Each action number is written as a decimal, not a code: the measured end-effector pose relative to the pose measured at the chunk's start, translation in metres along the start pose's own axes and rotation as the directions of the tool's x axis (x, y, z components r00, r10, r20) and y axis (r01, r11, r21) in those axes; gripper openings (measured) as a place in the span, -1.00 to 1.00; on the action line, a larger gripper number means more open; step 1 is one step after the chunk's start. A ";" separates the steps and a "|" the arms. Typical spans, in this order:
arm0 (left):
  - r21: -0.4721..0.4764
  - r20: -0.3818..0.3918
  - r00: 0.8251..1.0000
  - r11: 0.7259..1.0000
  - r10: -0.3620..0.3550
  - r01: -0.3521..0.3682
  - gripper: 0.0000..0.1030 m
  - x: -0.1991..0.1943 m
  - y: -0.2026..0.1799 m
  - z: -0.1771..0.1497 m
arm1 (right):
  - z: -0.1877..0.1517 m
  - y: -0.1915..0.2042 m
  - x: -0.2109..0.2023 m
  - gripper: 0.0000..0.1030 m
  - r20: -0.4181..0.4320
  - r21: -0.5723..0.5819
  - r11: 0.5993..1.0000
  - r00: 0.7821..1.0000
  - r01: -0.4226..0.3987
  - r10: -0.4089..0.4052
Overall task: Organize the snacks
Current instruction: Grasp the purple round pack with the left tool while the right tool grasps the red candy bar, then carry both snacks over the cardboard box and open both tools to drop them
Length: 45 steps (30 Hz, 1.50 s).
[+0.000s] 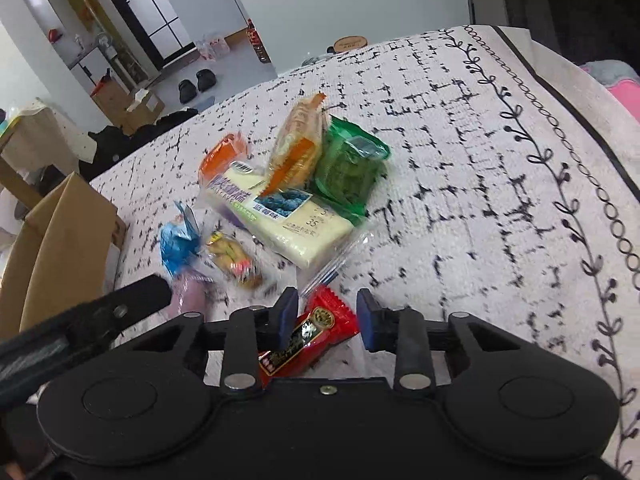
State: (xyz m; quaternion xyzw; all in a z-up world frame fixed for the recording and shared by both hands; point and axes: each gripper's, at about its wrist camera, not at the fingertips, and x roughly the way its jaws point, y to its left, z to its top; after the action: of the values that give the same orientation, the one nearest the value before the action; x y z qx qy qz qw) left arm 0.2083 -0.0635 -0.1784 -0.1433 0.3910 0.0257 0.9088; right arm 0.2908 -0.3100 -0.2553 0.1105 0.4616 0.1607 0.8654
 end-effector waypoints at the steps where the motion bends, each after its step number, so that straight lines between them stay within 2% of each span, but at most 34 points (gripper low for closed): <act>1: 0.006 -0.004 1.000 1.000 0.003 -0.003 0.61 0.003 0.000 0.000 | -0.002 -0.002 -0.002 -0.41 -0.005 -0.004 1.000 1.000 0.003 -0.003; 7: 0.045 -0.022 1.000 0.999 0.014 -0.013 0.60 0.021 -0.001 -0.005 | -0.006 -0.009 -0.014 -0.35 -0.024 0.037 0.999 1.000 -0.008 0.008; 11: 0.066 -0.030 0.999 0.998 0.018 -0.016 0.41 0.032 -0.002 -0.006 | -0.009 -0.010 -0.023 -0.35 -0.029 0.057 0.998 0.999 -0.023 0.025; 14: 0.076 -0.043 0.999 0.997 0.015 -0.012 0.34 0.038 -0.003 -0.006 | -0.011 -0.008 -0.027 -0.35 -0.042 0.066 0.997 0.998 -0.036 0.039; 16: 0.075 -0.044 0.999 0.997 0.008 -0.005 0.27 0.040 -0.003 -0.005 | -0.014 -0.005 -0.024 -0.35 -0.069 0.076 0.995 0.995 -0.066 0.071; 17: 0.084 -0.047 0.999 0.996 0.008 -0.004 0.15 0.041 -0.004 -0.006 | -0.016 -0.004 -0.023 -0.35 -0.080 0.078 0.994 0.993 -0.076 0.083; 18: 0.092 -0.050 0.999 0.996 0.009 -0.005 -0.05 0.041 -0.005 -0.007 | -0.017 -0.003 -0.020 -0.35 -0.087 0.076 0.994 0.993 -0.077 0.083; 21: 0.088 -0.064 0.998 0.996 -0.006 0.011 -0.31 0.037 -0.003 -0.008 | -0.020 -0.003 -0.015 -0.35 -0.095 0.086 0.994 0.992 -0.070 0.079; 24: 0.073 -0.081 0.997 0.997 -0.013 0.019 -0.34 0.031 0.000 -0.011 | -0.020 -0.003 -0.011 -0.36 -0.090 0.107 0.992 0.993 -0.066 0.076; 30: 0.035 -0.092 0.996 0.999 -0.010 0.013 -0.37 0.019 0.008 -0.014 | -0.018 0.007 -0.005 -0.36 -0.077 0.059 0.997 0.996 -0.045 0.050; 31: 0.034 -0.090 0.996 0.999 -0.008 0.012 -0.37 0.017 0.009 -0.014 | -0.018 0.010 -0.005 -0.39 -0.075 0.047 0.998 0.996 -0.038 0.042; 33: 0.034 -0.085 0.996 0.999 -0.004 0.007 -0.37 0.013 0.010 -0.014 | -0.018 0.013 -0.004 -0.60 -0.070 0.021 1.000 0.997 -0.019 0.020; 34: 0.030 -0.084 0.996 1.000 -0.003 0.005 -0.37 0.011 0.011 -0.014 | -0.019 0.013 -0.004 -0.60 -0.069 0.016 1.000 0.997 -0.018 0.019; 45: -0.007 -0.042 0.999 1.000 -0.011 0.010 -0.38 -0.016 0.018 -0.003 | -0.009 0.016 -0.025 -0.61 -0.007 -0.010 0.996 0.996 -0.084 0.084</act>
State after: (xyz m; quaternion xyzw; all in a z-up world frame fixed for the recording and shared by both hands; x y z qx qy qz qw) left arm 0.1917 -0.0463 -0.1732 -0.1489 0.4089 0.0192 0.9001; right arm 0.2672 -0.3048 -0.2357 0.1248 0.4584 0.1995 0.8570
